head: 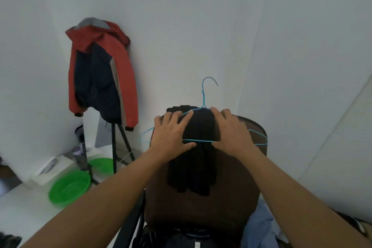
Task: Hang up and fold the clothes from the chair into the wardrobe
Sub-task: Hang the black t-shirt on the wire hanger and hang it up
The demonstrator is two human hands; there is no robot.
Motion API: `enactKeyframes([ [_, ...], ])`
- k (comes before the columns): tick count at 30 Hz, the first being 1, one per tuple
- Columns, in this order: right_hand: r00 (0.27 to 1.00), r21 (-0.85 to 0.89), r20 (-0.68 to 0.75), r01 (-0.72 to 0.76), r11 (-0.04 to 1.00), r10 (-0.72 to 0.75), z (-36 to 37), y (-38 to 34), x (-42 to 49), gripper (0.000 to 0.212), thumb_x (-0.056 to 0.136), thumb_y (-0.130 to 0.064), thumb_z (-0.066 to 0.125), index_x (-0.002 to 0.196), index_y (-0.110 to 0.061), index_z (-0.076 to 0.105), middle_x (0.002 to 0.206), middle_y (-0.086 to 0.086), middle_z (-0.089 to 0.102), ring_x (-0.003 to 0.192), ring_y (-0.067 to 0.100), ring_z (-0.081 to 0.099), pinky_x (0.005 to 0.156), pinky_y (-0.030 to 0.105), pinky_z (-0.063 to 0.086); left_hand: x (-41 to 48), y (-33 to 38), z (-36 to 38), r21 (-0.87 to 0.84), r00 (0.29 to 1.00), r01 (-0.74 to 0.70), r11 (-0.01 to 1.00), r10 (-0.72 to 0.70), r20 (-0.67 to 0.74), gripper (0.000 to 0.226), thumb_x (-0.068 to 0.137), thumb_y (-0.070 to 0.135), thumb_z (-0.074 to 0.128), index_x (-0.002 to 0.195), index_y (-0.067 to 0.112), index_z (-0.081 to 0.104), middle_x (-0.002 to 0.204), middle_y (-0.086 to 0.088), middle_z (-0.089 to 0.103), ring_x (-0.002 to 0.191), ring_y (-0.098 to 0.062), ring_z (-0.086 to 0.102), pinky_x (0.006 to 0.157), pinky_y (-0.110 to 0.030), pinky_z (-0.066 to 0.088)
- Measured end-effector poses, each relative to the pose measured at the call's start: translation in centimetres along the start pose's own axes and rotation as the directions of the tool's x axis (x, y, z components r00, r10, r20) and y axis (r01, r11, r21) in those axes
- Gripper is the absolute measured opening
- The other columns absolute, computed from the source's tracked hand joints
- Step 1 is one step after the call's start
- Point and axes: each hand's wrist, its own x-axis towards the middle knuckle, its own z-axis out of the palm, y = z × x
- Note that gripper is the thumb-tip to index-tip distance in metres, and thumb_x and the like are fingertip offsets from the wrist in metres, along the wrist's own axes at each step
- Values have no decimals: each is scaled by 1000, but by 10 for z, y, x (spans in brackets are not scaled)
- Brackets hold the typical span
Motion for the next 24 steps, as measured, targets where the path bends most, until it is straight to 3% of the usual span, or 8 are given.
enactKeyframes([
  [4, 972, 4, -45, -231, 973, 231, 5, 10, 40, 113, 70, -41, 83, 154, -28, 9, 138, 9, 36, 114, 34, 50, 84, 51, 48, 22, -4, 31, -88, 998, 28, 996, -32, -45, 94, 73, 71, 61, 151, 30, 31, 155, -5, 29, 140, -30, 29, 106, -51, 32],
  [9, 929, 28, -79, -361, 932, 362, 3, 30, 86, 115, 71, -50, 84, 154, -26, 8, 141, 10, 34, 116, 35, 48, 87, 52, 44, 48, 0, 69, -221, 986, 100, 970, -67, 152, 81, 83, 67, 58, 151, 37, 26, 154, -4, 26, 136, -29, 30, 99, -48, 44],
  [12, 927, 36, -70, -367, 929, 369, 8, 36, 95, 117, 70, -55, 83, 155, -26, 7, 143, 10, 32, 118, 36, 47, 89, 53, 44, 62, 2, 81, -245, 983, 88, 965, -44, 178, 73, 89, 39, 67, 152, 33, 31, 152, -10, 30, 133, -33, 29, 99, -46, 47],
  [14, 929, 54, -66, -360, 931, 363, 10, 37, 95, 117, 70, -56, 82, 155, -26, 7, 143, 10, 32, 119, 36, 47, 90, 53, 44, 65, 2, 85, -373, 986, 113, 921, -57, 159, 68, 86, 6, 67, 147, 22, 43, 146, -13, 37, 130, -32, 33, 99, -44, 48],
  [16, 929, 65, -67, -359, 931, 363, 11, 37, 93, 117, 70, -54, 83, 155, -26, 7, 142, 9, 32, 119, 35, 47, 89, 53, 44, 62, 2, 85, -465, 987, 127, 876, -66, 145, 65, 82, -10, 61, 142, 13, 51, 142, -14, 42, 127, -32, 37, 99, -44, 48],
  [24, 945, 119, -48, -317, 941, 324, 7, 21, 83, 117, 69, -65, 78, 155, -27, 9, 141, 8, 33, 117, 35, 48, 90, 53, 44, -15, -1, 100, -533, 998, 33, 846, -1, 61, 57, 81, -11, 64, 135, 7, 59, 134, -12, 50, 121, -26, 51, 97, -34, 53],
])
